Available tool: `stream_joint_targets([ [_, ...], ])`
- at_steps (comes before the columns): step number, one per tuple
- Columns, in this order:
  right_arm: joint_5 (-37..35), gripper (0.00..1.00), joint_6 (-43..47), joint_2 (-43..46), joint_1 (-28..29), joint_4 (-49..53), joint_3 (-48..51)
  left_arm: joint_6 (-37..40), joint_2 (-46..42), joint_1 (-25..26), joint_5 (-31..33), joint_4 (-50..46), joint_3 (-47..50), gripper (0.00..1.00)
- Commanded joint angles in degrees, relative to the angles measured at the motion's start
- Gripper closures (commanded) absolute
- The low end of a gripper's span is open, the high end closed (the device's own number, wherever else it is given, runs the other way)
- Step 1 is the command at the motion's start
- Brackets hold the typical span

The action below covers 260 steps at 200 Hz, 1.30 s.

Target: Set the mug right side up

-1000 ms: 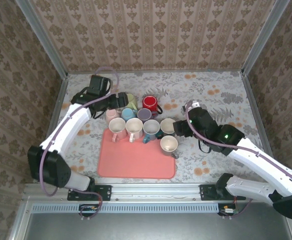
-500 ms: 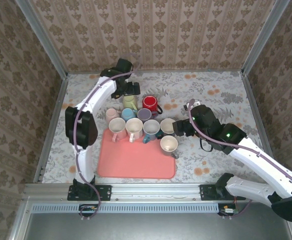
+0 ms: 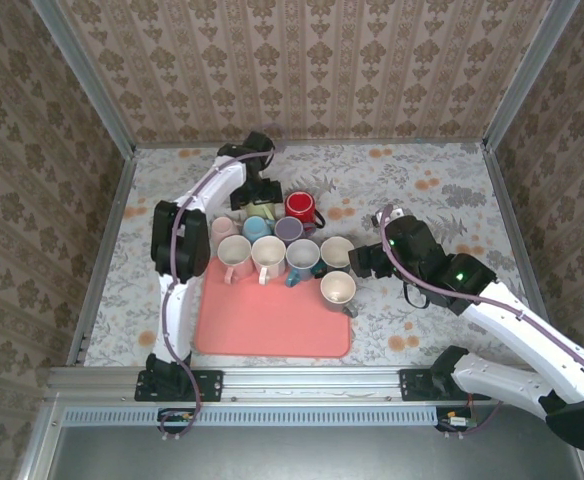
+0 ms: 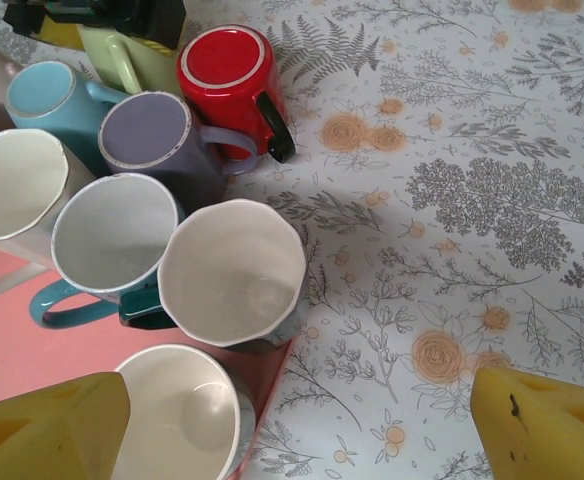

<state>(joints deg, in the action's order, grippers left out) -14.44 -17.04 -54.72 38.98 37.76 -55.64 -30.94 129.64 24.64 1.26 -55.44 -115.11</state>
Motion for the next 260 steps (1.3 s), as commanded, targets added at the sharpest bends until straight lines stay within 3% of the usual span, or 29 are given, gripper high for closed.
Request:
stream_joint_targets([
  [1, 1.49, 0.11, 0.39, 0.66, -0.27, -1.63, 0.94, -3.21, 1.19, -1.02, -2.43, -0.11, -1.73, 0.19],
  [47, 3.16, 0.11, -0.05, 0.84, -0.25, -1.71, 0.77, -3.6, -0.07, -2.21, -3.05, 1.03, -1.5, 0.45],
  [77, 5.43, 0.13, -0.08, 0.52, -0.22, -1.05, -0.07, -1.23, -5.46, -2.64, -1.88, 1.74, -1.26, 0.51],
  [108, 4.19, 0.13, -1.75, 0.88, 0.26, -2.03, -1.41, 1.66, -17.12, -3.63, -2.35, 8.51, 4.61, 0.59],
  [148, 13.17, 0.15, 1.28, 1.42, 2.59, -6.79, -2.49, -0.44, -38.01, -6.44, -15.47, 33.33, 27.1, 0.61],
  [178, 20.77, 0.18, -5.05, -1.77, 2.25, -13.22, -4.79, -8.84, -50.08, -8.84, -28.79, 61.0, 46.33, 0.58],
  [198, 25.78, 0.19, -11.86, -4.65, 1.59, -19.08, -6.01, -15.71, -54.67, -9.0, -34.31, 76.67, 54.68, 0.58],
  [231, 41.57, 0.19, -24.36, -10.16, -2.22, -35.88, -5.67, -21.75, -60.91, -9.0, -39.95, 90.66, 63.48, 0.58],
  [260, 45.6, 0.14, -30.99, -14.34, -3.54, -44.21, -6.39, -24.16, -66.81, -9.09, -41.46, 97.38, 69.62, 0.59],
])
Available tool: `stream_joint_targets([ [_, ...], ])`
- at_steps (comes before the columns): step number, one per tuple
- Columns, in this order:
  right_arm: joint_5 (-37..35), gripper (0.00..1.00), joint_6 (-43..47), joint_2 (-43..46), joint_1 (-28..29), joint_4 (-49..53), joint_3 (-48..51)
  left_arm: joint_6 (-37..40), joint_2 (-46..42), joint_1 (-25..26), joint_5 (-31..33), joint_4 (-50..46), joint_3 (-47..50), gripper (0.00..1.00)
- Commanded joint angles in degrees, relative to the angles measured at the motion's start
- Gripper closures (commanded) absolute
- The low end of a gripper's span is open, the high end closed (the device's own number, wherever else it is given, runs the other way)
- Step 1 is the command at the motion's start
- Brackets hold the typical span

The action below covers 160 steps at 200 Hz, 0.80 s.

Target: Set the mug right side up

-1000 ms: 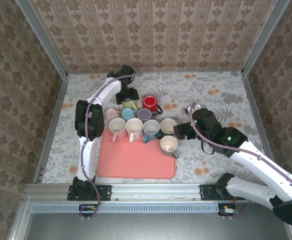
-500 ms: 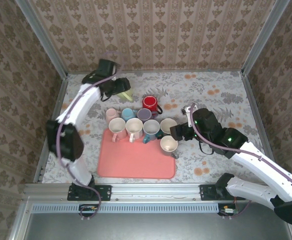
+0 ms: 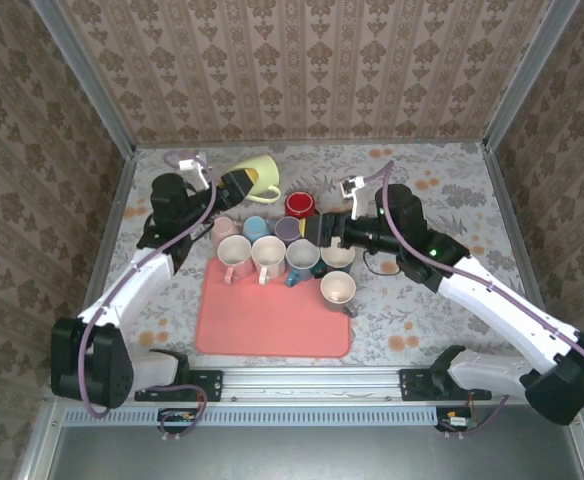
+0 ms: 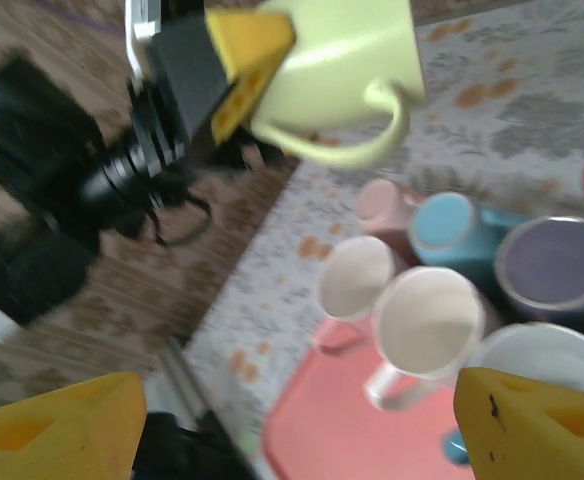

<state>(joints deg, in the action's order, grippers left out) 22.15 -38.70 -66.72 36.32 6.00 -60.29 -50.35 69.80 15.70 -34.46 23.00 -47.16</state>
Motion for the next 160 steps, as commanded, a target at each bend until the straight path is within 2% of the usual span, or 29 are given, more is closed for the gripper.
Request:
stream_joint_targets([
  [1, 9.07, 0.14, -9.4, -2.44, -0.88, -12.61, -1.79, -4.84, -7.14, -0.19, -5.73, 19.1, 1.82, 0.59],
  [25, 11.66, 0.1, -13.36, -6.39, -1.55, -17.21, -2.84, -7.37, -10.8, -0.15, -7.16, 25.37, 6.06, 0.59],
  [45, 16.65, 0.06, -17.61, -10.71, -1.86, -23.55, -4.38, -9.41, -12.61, -0.15, -8.11, 29.25, 8.68, 0.59],
  [76, 24.25, 0.07, -22.99, -16.96, -1.45, -33.71, -6.84, -10.06, -14.27, -0.15, -9.45, 30.89, 9.83, 0.6],
  [90, 25.53, 0.11, -24.06, -17.76, -1.25, -36.4, -7.31, -9.44, -14.98, -0.15, -9.43, 29.86, 9.81, 0.6],
  [119, 24.82, 0.18, -22.64, -18.78, -0.47, -32.91, -9.11, -9.24, -15.23, -0.06, -9.46, 29.58, 9.74, 0.61],
  [136, 23.7, 0.27, -22.44, -19.47, -0.2, -32.39, -9.45, -9.08, -14.91, 0.28, -9.44, 29.78, 9.71, 0.61],
  [150, 23.08, 0.39, -22.73, -20.37, 0.05, -31.98, -9.92, -8.61, -14.8, 0.53, -9.33, 29.34, 9.76, 0.61],
  [160, 22.93, 0.41, -23.15, -20.98, 0.39, -32.47, -10.1, -7.91, -14.87, 0.78, -9.01, 28.51, 9.83, 0.61],
])
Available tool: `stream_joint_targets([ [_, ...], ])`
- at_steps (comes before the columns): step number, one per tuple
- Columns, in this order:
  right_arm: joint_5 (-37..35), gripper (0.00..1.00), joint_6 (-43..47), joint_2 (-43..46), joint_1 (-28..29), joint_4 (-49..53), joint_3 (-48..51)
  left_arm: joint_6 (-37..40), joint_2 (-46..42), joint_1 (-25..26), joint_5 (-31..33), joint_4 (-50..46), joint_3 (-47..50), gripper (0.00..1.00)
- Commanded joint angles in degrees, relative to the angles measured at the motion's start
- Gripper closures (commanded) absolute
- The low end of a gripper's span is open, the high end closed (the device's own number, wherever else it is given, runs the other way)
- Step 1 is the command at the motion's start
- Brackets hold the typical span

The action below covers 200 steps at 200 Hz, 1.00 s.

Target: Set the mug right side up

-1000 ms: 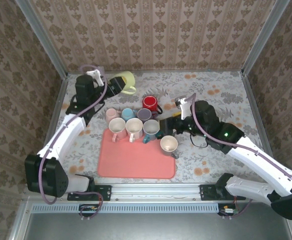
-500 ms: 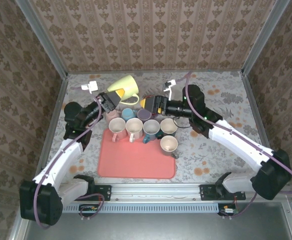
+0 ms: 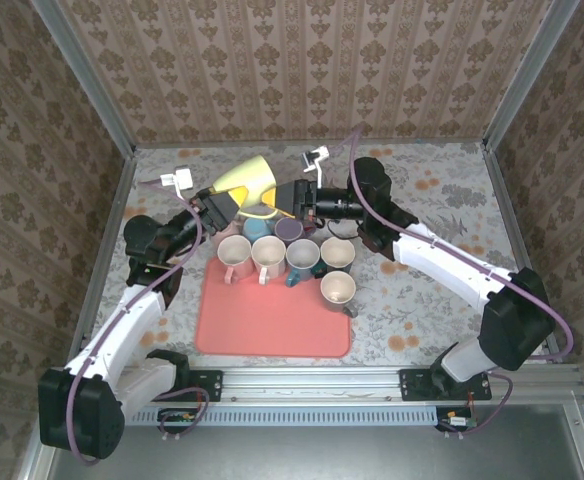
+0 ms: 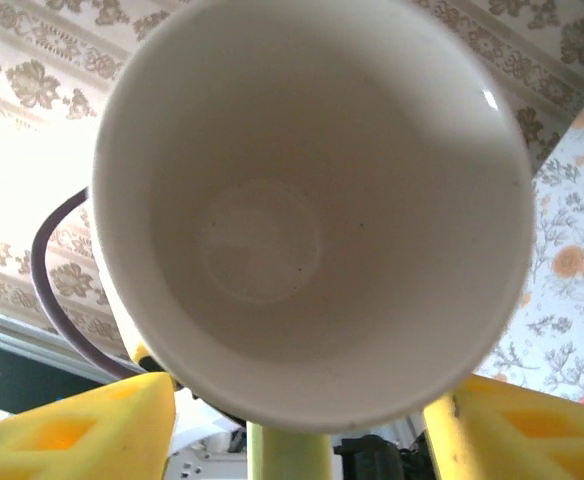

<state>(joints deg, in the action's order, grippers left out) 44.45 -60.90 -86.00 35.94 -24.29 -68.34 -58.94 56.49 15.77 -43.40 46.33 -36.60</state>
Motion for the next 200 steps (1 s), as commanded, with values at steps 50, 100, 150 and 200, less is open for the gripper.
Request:
stream_joint_targets([
  [50, -0.98, 0.79, 0.8, -1.26, 1.5, 0.11, -2.21, 5.55, -2.56, 2.75, 0.44, -0.51, -0.97, 0.52],
  [100, -4.97, 0.95, 6.59, 5.5, 1.65, 7.36, 0.86, 13.84, -9.26, 2.47, 2.57, -15.45, -0.43, 0.01],
  [150, -26.6, 1.0, 32.4, 16.46, 9.87, 41.22, -0.02, 34.23, -21.62, 1.38, 23.16, -47.68, -6.41, 0.0],
  [200, -46.35, 1.0, 41.52, 18.37, 22.17, 53.7, 3.9, 38.51, -17.82, 0.43, 40.43, -62.87, -11.99, 0.0],
])
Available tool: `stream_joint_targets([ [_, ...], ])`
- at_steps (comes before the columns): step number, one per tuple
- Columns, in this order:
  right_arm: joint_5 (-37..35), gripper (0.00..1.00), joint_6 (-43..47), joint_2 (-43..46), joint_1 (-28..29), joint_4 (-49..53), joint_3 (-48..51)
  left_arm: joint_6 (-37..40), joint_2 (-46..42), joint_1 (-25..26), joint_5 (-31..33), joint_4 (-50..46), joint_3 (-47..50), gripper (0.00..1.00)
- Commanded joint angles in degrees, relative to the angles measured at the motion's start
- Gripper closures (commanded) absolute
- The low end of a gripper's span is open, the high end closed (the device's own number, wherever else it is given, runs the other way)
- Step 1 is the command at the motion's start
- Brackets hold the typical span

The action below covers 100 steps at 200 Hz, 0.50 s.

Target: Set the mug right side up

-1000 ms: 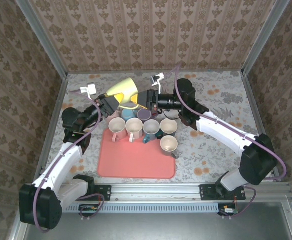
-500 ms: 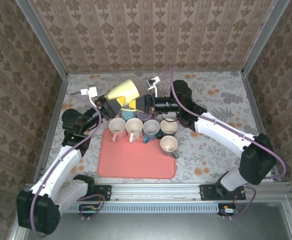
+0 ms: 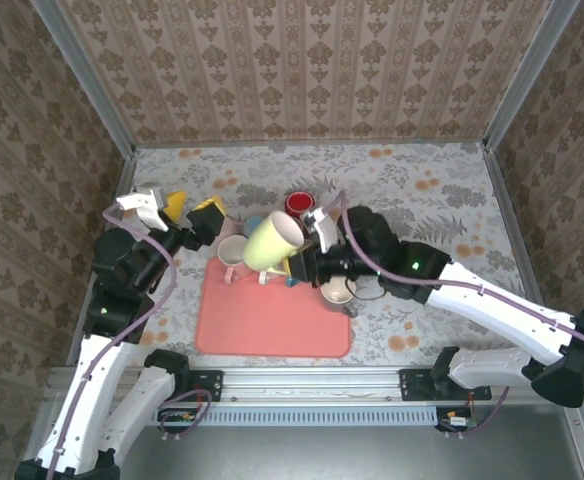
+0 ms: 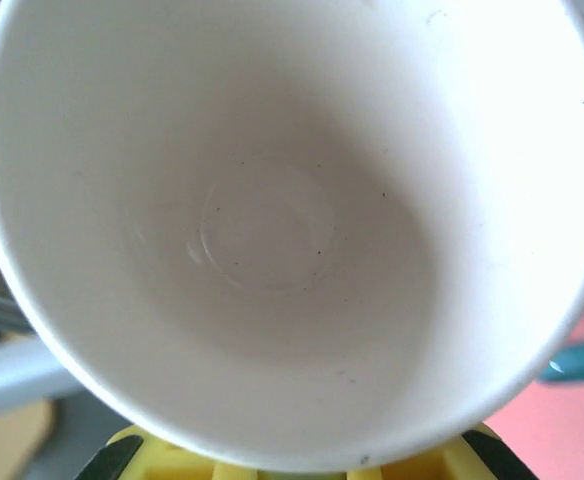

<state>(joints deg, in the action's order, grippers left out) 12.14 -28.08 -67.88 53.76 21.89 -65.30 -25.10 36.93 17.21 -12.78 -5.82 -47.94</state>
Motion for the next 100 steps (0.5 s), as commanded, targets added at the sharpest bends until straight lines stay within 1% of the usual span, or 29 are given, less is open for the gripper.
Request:
stream_joint_targets([
  [1, -14.32, 1.0, 8.76, 0.14, 4.57, 7.75, 0.87, 4.56, 1.74, -1.03, 9.71, -10.71, -0.56, 0.0],
  [20, -20.93, 1.0, 9.42, -2.69, 9.66, 11.92, 0.48, 3.59, 1.81, -1.64, 8.03, -9.53, 0.53, 0.0],
  [39, -26.28, 1.0, 7.42, -6.04, 13.55, 13.84, 0.13, 3.63, 2.08, -1.97, 7.5, -9.53, 0.36, 0.0],
  [62, -29.8, 1.0, 3.76, -9.92, 16.46, 14.08, 0.08, 3.71, 2.12, -2.19, 7.63, -9.86, 0.17, 0.0],
  [100, -32.72, 1.0, -1.2, -15.6, 18.39, 12.85, 1.91, 3.55, 2.01, -2.27, 7.32, -9.9, 0.14, 0.0],
])
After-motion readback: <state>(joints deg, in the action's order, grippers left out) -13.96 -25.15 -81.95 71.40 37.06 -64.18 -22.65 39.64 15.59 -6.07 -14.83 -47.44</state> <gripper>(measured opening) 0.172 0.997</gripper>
